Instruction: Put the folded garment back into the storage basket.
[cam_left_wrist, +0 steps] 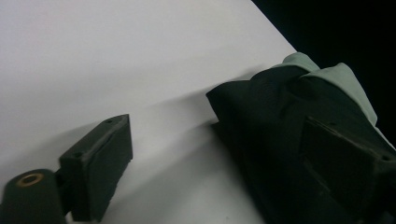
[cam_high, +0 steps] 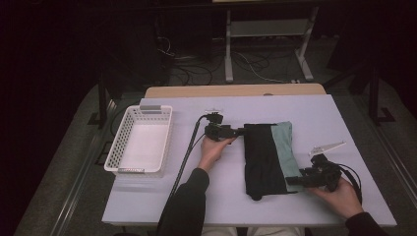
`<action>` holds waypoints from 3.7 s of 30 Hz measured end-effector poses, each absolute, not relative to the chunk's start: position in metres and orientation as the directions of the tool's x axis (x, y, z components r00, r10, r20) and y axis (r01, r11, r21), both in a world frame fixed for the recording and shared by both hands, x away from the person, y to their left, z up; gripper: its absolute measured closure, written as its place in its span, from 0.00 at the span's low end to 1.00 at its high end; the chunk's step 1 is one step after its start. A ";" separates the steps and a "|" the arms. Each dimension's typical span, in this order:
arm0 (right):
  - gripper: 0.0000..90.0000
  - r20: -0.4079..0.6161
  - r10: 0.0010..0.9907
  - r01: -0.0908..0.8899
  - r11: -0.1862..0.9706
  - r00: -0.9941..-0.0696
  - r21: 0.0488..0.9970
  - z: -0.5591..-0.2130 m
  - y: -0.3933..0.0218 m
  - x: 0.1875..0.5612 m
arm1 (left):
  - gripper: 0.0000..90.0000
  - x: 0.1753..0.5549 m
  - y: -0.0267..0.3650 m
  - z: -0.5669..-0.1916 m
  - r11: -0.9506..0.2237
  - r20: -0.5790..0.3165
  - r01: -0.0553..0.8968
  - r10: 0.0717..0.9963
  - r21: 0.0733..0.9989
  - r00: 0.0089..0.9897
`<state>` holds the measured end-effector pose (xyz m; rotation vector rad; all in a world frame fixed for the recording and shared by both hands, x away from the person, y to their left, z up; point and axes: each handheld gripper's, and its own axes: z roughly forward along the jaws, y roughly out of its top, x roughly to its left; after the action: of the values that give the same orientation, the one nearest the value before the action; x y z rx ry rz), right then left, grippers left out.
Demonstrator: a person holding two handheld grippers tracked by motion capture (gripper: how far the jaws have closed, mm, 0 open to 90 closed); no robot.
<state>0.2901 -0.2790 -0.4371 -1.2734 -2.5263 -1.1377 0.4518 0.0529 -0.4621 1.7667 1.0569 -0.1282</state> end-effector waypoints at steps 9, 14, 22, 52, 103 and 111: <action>0.75 0.394 0.648 0.726 0.381 -0.652 0.573 -0.437 -0.278 0.291 | 0.16 0.455 0.042 -0.464 -0.086 -0.559 0.715 0.562 0.694 0.610; 0.81 0.392 0.651 0.727 0.383 -0.650 0.570 -0.436 -0.277 0.291 | 0.23 0.456 0.038 -0.466 -0.087 -0.579 0.722 0.534 0.686 0.616; 0.86 0.377 0.665 0.729 0.386 -0.645 0.565 -0.434 -0.275 0.290 | 0.41 0.457 0.032 -0.466 -0.092 -0.601 0.725 0.494 0.683 0.629; 0.90 0.350 0.657 0.702 0.398 -0.667 0.591 -0.415 -0.270 0.277 | 0.84 0.444 0.011 -0.436 -0.178 -0.459 0.664 0.594 0.726 0.661; 0.91 0.371 0.555 0.626 0.384 -0.744 0.679 -0.350 -0.198 0.278 | 0.85 0.427 0.083 -0.331 -0.152 -0.405 0.626 0.642 0.765 0.651; 0.91 0.370 0.546 0.616 0.382 -0.752 0.688 -0.345 -0.189 0.281 | 0.85 0.427 0.095 -0.323 -0.137 -0.406 0.626 0.652 0.767 0.640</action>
<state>0.2808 -0.1889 -0.3448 -1.0716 -2.5429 -1.3219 0.4268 0.0946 -0.3232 1.8219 1.0250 0.0314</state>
